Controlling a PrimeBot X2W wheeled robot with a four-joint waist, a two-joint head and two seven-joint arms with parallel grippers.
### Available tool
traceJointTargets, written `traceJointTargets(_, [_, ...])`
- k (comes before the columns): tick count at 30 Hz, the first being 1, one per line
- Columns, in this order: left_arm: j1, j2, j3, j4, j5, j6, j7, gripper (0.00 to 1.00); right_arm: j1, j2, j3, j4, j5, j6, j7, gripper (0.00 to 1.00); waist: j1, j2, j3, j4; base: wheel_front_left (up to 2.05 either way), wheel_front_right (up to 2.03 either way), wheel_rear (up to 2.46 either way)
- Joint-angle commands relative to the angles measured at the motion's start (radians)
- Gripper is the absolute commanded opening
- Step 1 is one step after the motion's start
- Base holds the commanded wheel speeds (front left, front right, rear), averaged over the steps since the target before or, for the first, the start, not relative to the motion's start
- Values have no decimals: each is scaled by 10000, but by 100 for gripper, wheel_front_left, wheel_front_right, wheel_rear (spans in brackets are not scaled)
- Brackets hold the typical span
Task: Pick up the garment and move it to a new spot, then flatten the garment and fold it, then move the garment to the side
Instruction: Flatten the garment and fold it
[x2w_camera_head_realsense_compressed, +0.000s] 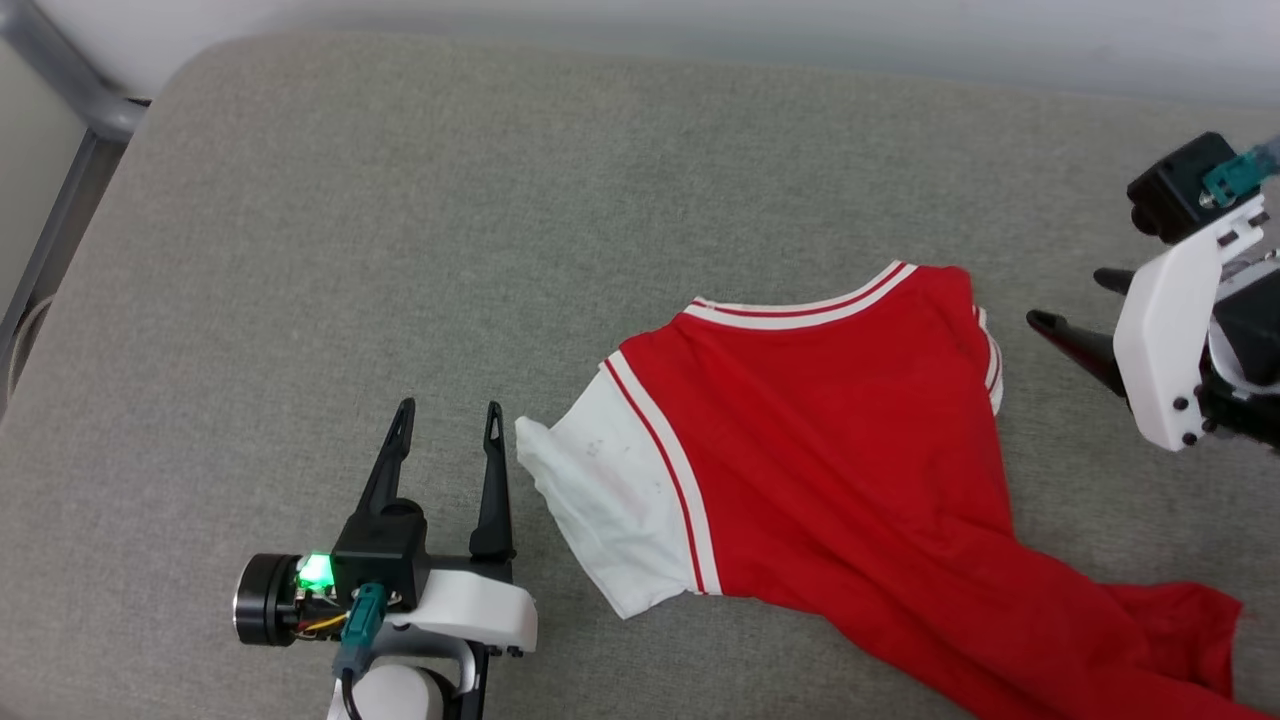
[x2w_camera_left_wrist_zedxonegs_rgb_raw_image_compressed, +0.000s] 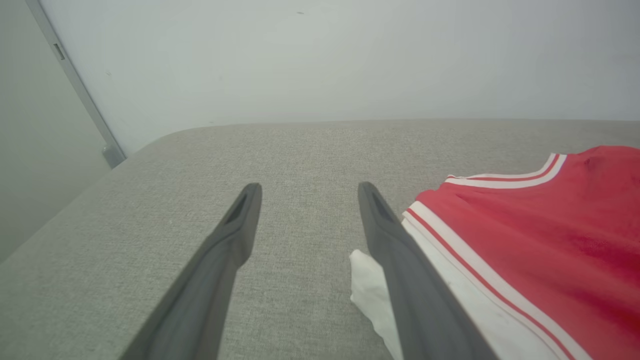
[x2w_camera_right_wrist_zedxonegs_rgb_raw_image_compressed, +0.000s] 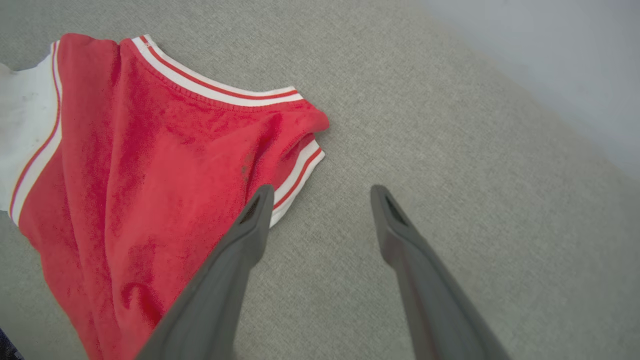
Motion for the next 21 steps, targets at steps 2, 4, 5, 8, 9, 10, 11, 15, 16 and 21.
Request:
traceJointTargets(2, [-222, -10, -82, -62, -96, 91, -25, 100, -542, 121, 277, 460, 19, -7, 138, 100, -2, 0, 417, 309, 0, 0, 0])
traceJointTargets(4, [-382, -12, -228, -86, -182, 138, -25, 100, -994, 243, 625, 963, -52, -7, 203, 100, -2, 0, 649, 450, 0, 0, 0])
traceJointTargets(5, [-458, -14, -278, -97, -228, 152, -25, 100, -1222, 301, 773, 1229, -55, -7, 165, 100, -2, 0, 760, 518, 0, 0, 0])
traceJointTargets(8, [-663, -11, -460, -87, -338, 220, -25, 100, -1747, 520, 1257, 2005, -107, -7, 31, 100, -2, 0, 1051, 707, 0, 0, 0])
traceJointTargets(9, [-726, -12, -515, -77, -392, 250, -25, 100, -1863, 588, 1463, 2266, -162, -7, -26, 100, -2, 0, 1126, 762, 0, 0, 0])
traceJointTargets(10, [-777, -11, -553, -69, -416, 274, -25, 100, -1960, 617, 1679, 2506, -210, -7, -48, 100, -2, 0, 1206, 812, 0, 0, 0])
traceJointTargets(11, [-814, -9, -578, -57, -456, 286, -25, 100, -2038, 642, 1893, 2723, -248, -7, -89, 100, -2, 0, 1272, 852, 0, 0, 0])
traceJointTargets(15, [-959, -10, -732, -6, -572, 351, -25, 100, -1960, 751, 2695, 3554, -88, -7, -356, 100, -2, 0, 1456, 991, 0, 0, 0])
traceJointTargets(16, [-983, -11, -753, 7, -575, 371, -25, 100, -1885, 758, 2905, 3714, -37, -5, -390, 100, -2, 0, 1471, 1002, 0, 0, 0])
traceJointTargets(21, [-905, -11, -646, 124, -571, 432, -25, 100, -1795, 655, 3744, 3889, 332, -4, -1115, 16, -2, 0, 1331, 880, 0, 0, 0])
